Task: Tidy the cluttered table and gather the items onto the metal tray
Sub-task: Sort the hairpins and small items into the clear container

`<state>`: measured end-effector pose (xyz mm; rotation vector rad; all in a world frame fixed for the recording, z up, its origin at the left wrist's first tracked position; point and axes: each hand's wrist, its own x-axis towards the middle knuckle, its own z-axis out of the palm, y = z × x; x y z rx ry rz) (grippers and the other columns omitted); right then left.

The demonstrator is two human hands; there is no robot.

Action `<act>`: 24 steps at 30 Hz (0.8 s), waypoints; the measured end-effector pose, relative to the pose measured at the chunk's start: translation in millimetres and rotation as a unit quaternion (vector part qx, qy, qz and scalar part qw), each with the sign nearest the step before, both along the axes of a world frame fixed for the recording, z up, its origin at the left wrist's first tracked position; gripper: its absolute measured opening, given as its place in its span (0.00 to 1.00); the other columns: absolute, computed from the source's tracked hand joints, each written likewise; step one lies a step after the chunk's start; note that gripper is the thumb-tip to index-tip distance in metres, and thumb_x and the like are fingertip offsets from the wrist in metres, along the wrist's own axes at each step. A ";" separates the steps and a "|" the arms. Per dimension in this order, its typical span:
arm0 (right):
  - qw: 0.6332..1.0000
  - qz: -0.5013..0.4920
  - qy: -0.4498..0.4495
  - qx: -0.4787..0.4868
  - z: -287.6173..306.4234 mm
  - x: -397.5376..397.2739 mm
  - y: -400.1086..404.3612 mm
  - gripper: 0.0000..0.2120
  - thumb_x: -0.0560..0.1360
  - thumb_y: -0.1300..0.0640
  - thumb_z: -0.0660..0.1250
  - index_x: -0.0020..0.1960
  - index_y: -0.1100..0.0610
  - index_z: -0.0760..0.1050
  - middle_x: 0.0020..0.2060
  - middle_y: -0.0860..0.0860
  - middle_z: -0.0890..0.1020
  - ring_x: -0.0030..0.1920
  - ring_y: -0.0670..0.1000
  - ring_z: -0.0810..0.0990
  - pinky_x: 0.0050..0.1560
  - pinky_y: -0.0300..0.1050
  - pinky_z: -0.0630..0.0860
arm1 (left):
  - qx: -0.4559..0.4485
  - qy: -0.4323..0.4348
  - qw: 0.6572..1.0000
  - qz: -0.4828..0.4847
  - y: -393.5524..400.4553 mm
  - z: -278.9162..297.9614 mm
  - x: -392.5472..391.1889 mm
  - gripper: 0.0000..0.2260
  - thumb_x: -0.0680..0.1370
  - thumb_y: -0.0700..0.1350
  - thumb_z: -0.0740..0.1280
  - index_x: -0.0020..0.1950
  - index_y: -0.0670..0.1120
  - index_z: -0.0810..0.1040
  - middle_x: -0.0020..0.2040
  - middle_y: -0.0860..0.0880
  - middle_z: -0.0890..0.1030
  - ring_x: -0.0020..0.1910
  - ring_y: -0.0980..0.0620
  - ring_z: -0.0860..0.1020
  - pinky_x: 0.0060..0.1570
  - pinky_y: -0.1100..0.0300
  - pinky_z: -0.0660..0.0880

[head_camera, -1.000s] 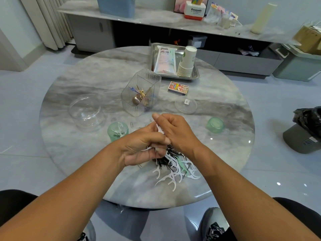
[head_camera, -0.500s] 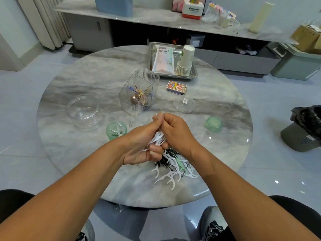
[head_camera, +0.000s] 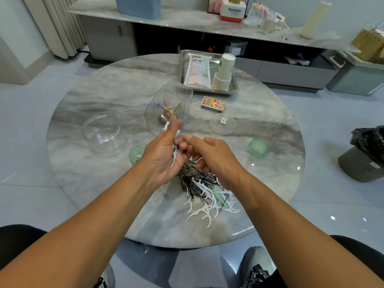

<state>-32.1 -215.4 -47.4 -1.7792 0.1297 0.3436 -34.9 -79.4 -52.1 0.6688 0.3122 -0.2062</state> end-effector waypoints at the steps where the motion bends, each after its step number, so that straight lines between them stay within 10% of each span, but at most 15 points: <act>1: 0.999 0.022 0.030 0.013 2.6 -2.4 0.2 0.22 0.73 0.38 0.73 0.47 0.57 0.79 0.33 0.50 0.81 0.28 0.46 0.77 0.25 0.38 0.68 | 0.019 0.003 0.999 0.028 0.1 -0.1 0.6 0.20 0.77 0.52 0.69 0.65 0.43 0.76 0.29 0.52 0.66 0.27 0.57 0.68 0.31 0.63 0.76; 8: 0.990 0.081 0.088 0.077 8.6 -17.0 7.4 0.15 0.71 0.53 0.80 0.47 0.60 0.77 0.36 0.57 0.84 0.33 0.51 0.83 0.31 0.40 0.80 | 0.008 0.054 0.995 0.087 -4.6 -4.8 0.3 0.08 0.85 0.49 0.60 0.53 0.45 0.73 0.31 0.51 0.71 0.33 0.53 0.74 0.53 0.55 0.75; 16: 0.993 0.050 0.093 0.043 9.9 -17.6 5.4 0.04 0.75 0.66 0.72 0.46 0.65 0.78 0.32 0.60 0.83 0.32 0.53 0.84 0.32 0.41 0.82 | -0.006 0.040 0.995 0.088 -5.3 -8.3 -1.1 0.09 0.86 0.48 0.59 0.55 0.43 0.73 0.39 0.45 0.80 0.40 0.47 0.83 0.49 0.52 0.83; 20: 0.998 -0.050 -0.026 0.016 8.3 -11.8 2.4 0.03 0.74 0.65 0.71 0.42 0.61 0.78 0.30 0.54 0.83 0.34 0.54 0.86 0.35 0.46 0.83 | 0.039 0.040 0.995 0.088 -2.5 -10.0 -1.0 0.09 0.85 0.47 0.61 0.57 0.42 0.73 0.51 0.40 0.82 0.48 0.45 0.84 0.49 0.52 0.84; 24: 0.936 -0.035 -0.262 -0.232 -0.6 -17.6 6.0 0.04 0.75 0.55 0.71 0.42 0.52 0.80 0.39 0.47 0.83 0.41 0.49 0.83 0.43 0.50 0.80 | 0.037 0.034 0.999 0.001 -11.2 -13.4 -10.7 0.16 0.82 0.55 0.64 0.59 0.43 0.74 0.48 0.43 0.83 0.45 0.49 0.85 0.44 0.56 0.83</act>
